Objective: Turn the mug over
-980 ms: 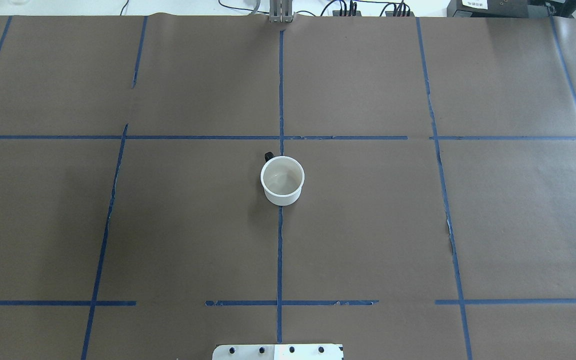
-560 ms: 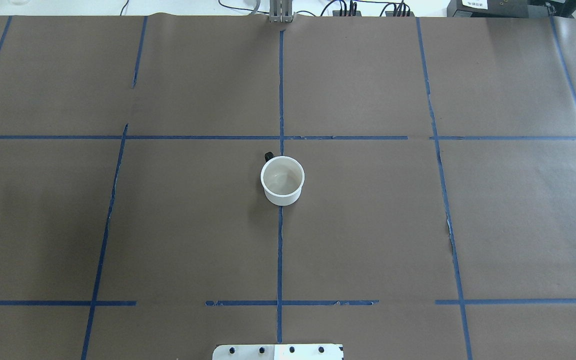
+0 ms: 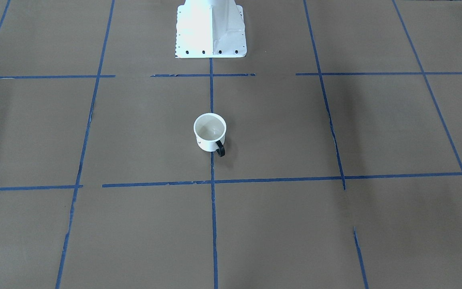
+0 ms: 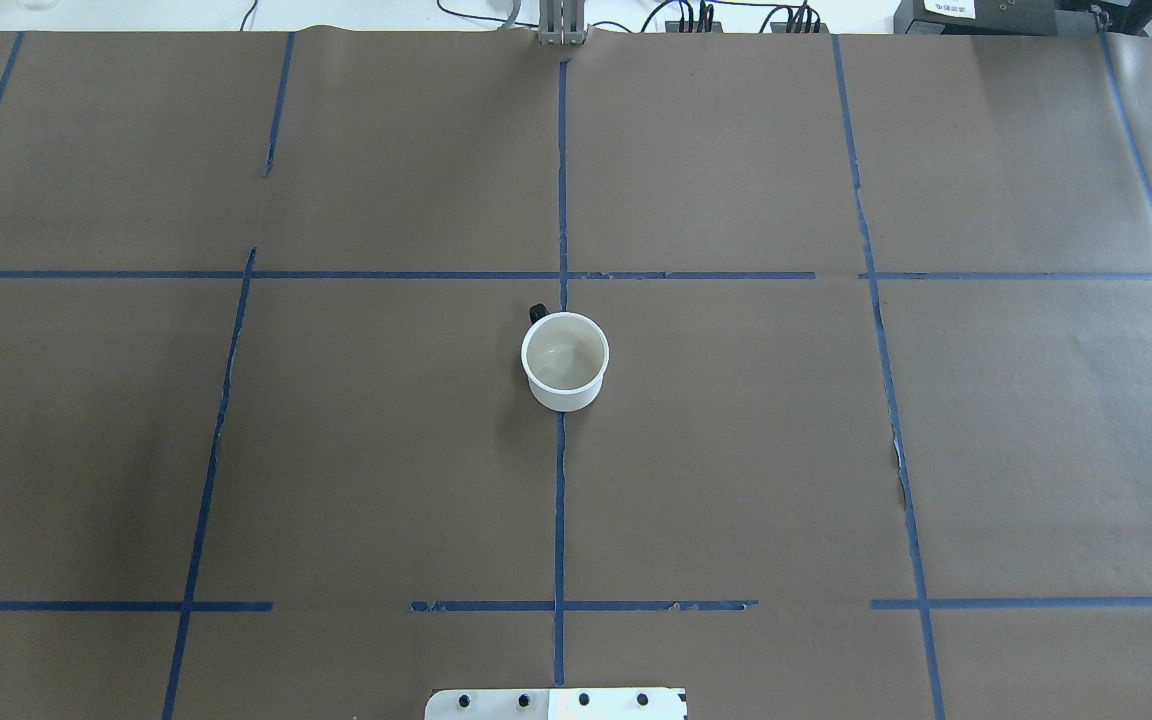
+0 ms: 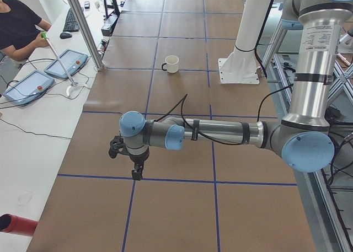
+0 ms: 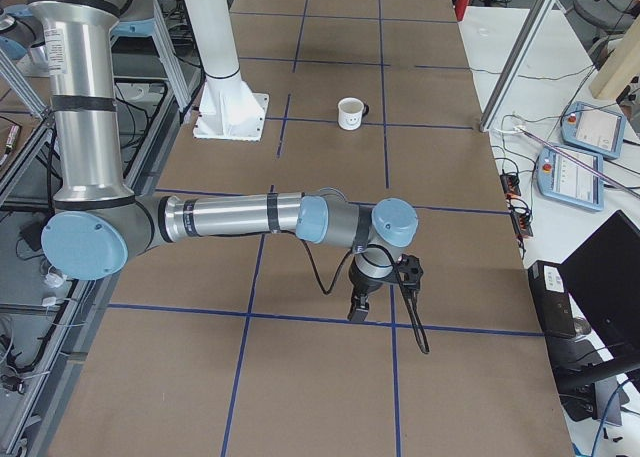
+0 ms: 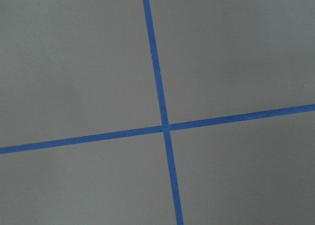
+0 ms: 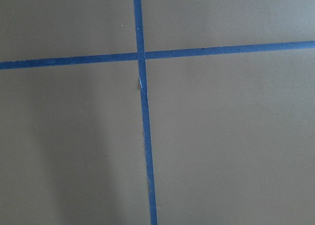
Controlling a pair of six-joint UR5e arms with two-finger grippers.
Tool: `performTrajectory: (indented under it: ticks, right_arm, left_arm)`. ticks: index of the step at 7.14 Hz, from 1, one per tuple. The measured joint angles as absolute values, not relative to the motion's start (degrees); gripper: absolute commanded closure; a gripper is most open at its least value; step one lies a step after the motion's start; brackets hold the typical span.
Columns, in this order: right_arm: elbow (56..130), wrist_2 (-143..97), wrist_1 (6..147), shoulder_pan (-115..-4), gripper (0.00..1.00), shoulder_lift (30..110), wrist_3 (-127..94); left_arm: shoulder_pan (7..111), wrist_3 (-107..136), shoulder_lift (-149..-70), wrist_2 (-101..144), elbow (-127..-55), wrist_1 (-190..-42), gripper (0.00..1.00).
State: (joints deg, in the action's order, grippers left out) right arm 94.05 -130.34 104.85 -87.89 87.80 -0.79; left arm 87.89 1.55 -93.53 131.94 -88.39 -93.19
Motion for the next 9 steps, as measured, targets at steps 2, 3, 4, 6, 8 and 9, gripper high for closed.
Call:
performTrajectory:
  ticks: [2, 3, 4, 6, 8, 9]
  right_arm:
    - [94.05, -130.34, 104.85, -87.89, 0.00, 87.80, -0.79]
    - [94.04, -130.34, 104.85, -87.89, 0.00, 87.80, -0.79]
    - [94.04, -130.34, 104.86, -87.89, 0.00, 87.80, -0.79]
    - [94.05, -130.34, 104.85, -87.89, 0.00, 87.80, -0.79]
    - [94.10, -130.34, 104.85, -87.89, 0.00, 87.80, -0.79]
    - [94.08, -130.34, 104.85, -87.89, 0.00, 87.80, -0.79]
  left_arm:
    - [88.66, 1.44, -92.42, 133.57, -88.66, -92.62, 0.00]
    - [88.81, 1.42, -91.77, 134.65, -89.05, -92.57, 0.00]
    - [88.88, 1.41, -91.43, 135.14, -89.30, -92.57, 0.00]
    - [88.94, 1.41, -91.33, 135.33, -89.60, -92.63, 0.00]
    - [88.93, 1.41, -91.40, 135.35, -90.04, -92.62, 0.00]
    - [88.90, 1.41, -91.39, 135.35, -90.41, -92.58, 0.00]
